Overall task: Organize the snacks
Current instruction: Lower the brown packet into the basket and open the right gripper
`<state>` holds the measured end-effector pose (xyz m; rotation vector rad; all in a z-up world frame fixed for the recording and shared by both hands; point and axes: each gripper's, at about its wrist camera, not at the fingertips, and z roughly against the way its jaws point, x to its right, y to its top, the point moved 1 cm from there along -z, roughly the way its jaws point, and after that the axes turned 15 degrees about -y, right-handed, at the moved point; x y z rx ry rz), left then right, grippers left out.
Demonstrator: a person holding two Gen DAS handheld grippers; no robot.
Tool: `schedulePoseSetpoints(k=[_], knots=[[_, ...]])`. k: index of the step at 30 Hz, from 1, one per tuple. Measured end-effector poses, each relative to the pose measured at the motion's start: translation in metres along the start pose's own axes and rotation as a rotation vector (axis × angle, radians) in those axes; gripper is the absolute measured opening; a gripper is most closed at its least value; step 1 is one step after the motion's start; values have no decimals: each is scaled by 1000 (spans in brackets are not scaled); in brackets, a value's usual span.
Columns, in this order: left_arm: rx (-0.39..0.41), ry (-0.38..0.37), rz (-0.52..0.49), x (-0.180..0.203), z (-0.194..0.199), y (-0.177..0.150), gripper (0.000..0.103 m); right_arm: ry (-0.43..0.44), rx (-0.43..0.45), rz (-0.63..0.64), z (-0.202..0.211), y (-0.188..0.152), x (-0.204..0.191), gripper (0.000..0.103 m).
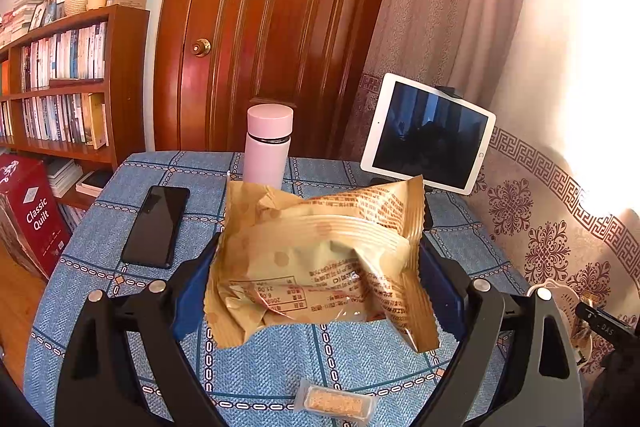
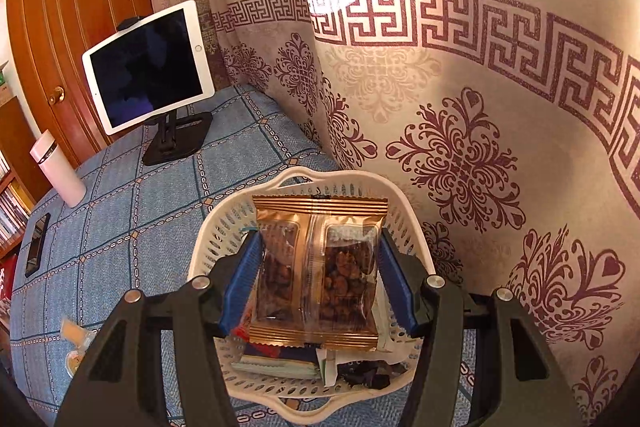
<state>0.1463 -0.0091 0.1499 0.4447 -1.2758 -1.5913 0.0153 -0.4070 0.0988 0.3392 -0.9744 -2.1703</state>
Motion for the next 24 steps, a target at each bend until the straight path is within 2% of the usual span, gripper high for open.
schedulePoseSetpoints(k=[7, 16, 24], knots=[[-1, -2, 4, 0, 1, 0, 91, -4, -14, -14, -10, 1, 7, 61], [-2, -6, 1, 2, 1, 0, 91, 32, 31, -25, 14, 6, 10, 61], [7, -13, -1, 2, 4, 2, 91, 65, -67, -11, -6, -15, -1, 62]])
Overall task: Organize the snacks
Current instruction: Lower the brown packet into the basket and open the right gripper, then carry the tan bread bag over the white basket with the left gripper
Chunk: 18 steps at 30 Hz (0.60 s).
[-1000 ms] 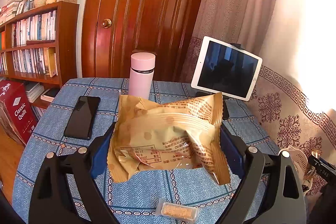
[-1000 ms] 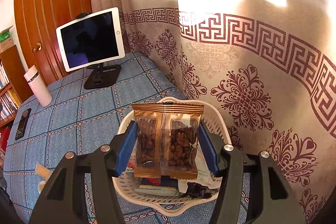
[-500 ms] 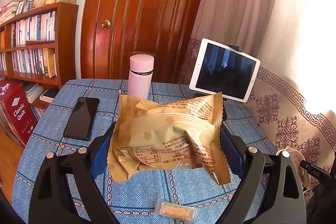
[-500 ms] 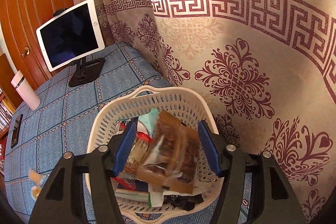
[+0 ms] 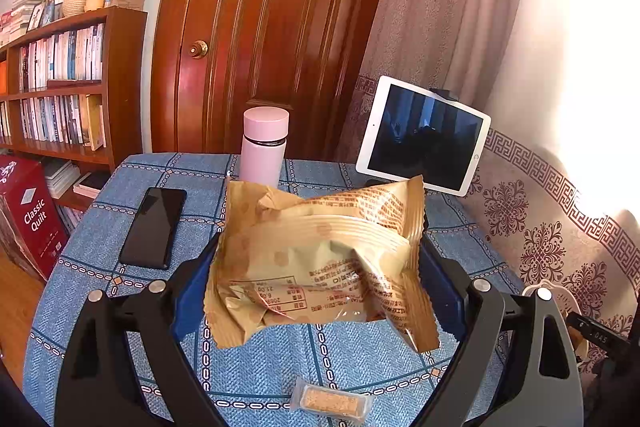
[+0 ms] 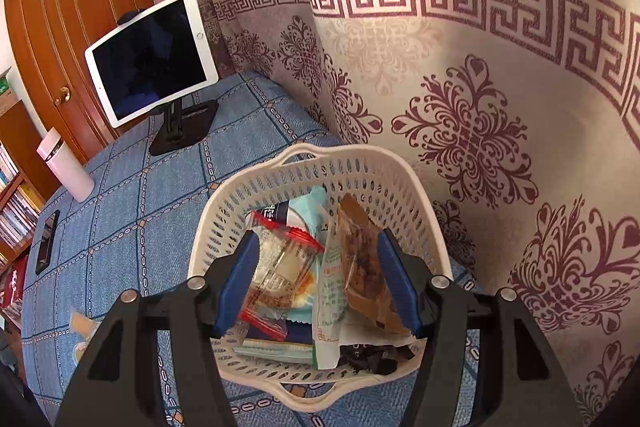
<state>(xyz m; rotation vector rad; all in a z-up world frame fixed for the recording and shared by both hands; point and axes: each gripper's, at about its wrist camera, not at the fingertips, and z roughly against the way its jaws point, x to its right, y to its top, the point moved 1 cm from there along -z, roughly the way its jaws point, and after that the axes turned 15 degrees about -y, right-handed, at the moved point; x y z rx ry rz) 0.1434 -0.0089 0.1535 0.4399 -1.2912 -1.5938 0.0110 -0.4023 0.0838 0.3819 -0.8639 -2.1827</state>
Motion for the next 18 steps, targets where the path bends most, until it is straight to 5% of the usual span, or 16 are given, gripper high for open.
schedulePoseSetpoints(k=[18], knots=[[3, 1, -40, 19, 1, -4, 91, -1, 109, 33, 31, -3, 0, 71]])
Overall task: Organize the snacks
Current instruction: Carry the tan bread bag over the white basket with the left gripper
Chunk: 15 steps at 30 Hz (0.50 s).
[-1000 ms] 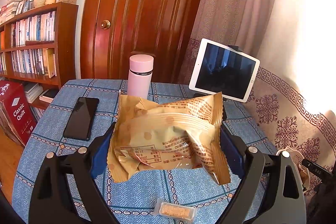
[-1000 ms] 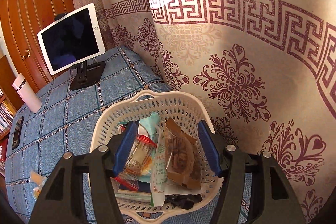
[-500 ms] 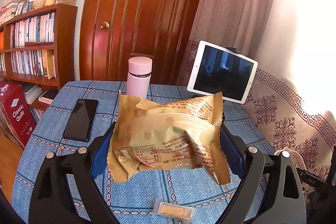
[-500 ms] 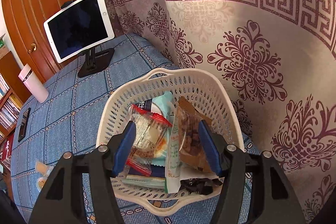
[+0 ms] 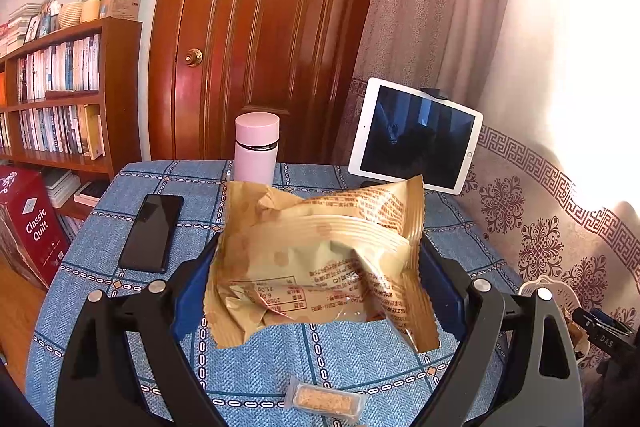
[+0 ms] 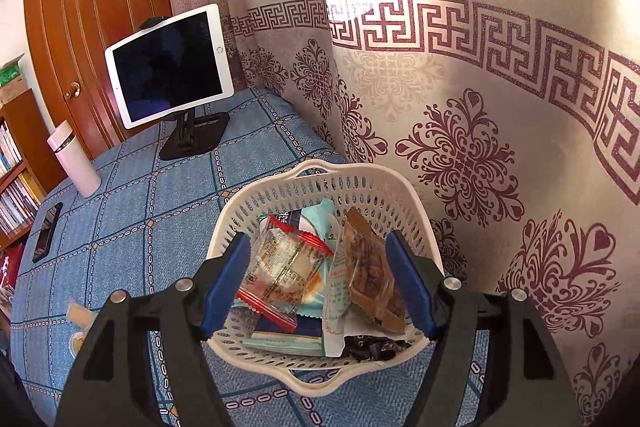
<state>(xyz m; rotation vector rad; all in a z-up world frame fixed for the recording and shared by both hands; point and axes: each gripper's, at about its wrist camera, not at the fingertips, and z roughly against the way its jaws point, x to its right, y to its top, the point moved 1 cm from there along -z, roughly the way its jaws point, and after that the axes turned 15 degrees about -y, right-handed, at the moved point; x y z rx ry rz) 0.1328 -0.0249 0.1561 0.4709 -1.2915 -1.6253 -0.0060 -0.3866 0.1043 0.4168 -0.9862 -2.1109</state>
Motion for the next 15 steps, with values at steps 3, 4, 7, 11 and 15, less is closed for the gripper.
schedulePoseSetpoints(k=[3, 4, 7, 11, 15], knots=[[-13, -4, -22, 9, -4, -3, 91, 16, -11, -13, -2, -3, 5, 72], [-17, -6, -28, 11, -6, -4, 91, 24, -15, -16, -2, -5, 6, 72], [-25, 3, -45, 18, -9, -6, 91, 45, -20, -25, -2, -10, 9, 72], [-51, 30, -50, 26, -13, -13, 91, 57, -3, -17, 2, -15, 12, 72], [-106, 2, -21, 30, -11, -31, 91, 54, 41, 10, 9, -19, 10, 72]])
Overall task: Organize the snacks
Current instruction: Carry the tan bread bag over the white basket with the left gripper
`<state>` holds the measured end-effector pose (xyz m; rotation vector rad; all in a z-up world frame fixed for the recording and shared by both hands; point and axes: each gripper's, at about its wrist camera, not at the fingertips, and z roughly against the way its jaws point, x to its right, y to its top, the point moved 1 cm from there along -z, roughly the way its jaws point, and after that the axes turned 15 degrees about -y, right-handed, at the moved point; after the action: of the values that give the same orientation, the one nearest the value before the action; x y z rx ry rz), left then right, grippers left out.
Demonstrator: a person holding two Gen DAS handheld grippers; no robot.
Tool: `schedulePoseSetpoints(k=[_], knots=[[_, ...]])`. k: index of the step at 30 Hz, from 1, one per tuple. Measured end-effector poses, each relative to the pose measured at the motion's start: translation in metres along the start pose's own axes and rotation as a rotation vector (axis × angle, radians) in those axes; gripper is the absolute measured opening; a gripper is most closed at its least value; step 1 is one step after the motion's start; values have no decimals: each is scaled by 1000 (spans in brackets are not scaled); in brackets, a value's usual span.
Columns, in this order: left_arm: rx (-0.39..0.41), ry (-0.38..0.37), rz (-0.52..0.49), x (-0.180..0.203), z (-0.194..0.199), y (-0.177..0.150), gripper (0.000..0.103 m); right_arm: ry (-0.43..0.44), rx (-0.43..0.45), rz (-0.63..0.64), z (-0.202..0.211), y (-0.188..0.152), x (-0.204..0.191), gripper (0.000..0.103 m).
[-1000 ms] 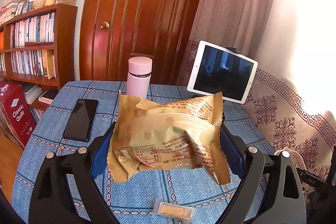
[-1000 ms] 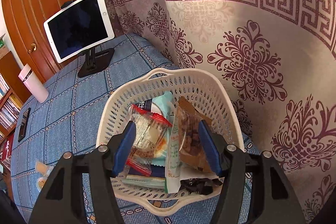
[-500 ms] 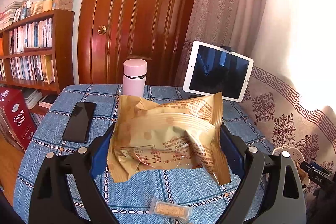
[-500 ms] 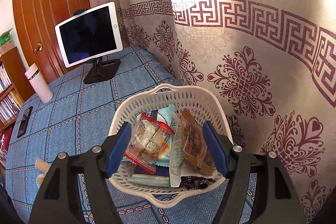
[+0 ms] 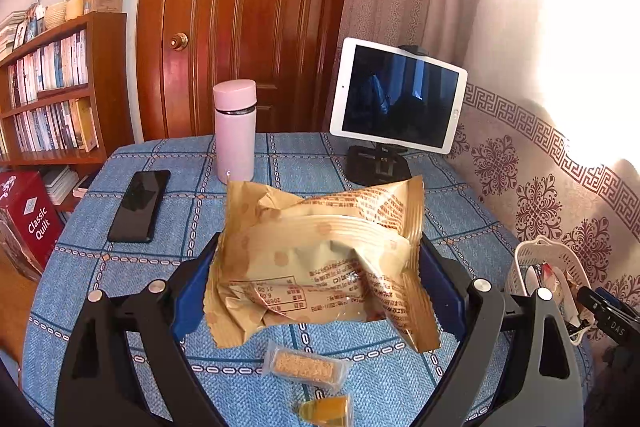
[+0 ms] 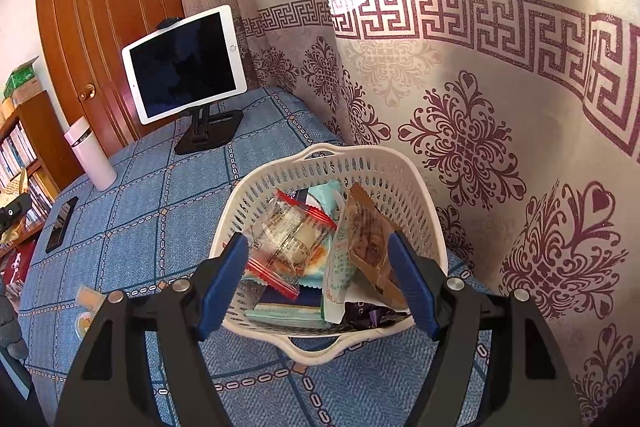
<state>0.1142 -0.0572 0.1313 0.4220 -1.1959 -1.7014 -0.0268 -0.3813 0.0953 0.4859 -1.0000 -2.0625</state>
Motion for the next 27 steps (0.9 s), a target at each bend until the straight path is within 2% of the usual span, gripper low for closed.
schedulePoseSetpoints(k=[6, 10, 14, 21, 27], knots=[[-42, 26, -25, 14, -1, -11, 91, 9, 46, 14, 7, -4, 2, 72], [-43, 14, -63, 35, -2, -9, 91, 0, 70, 23, 12, -8, 9, 72], [-63, -51, -88, 61, -9, -9, 91, 1, 88, 24, 15, -11, 18, 73], [-124, -178, -132, 117, -35, -13, 91, 42, 68, -3, 9, -18, 35, 73], [-152, -233, -193, 164, -60, -11, 91, 58, 94, 11, 9, -24, 36, 73]])
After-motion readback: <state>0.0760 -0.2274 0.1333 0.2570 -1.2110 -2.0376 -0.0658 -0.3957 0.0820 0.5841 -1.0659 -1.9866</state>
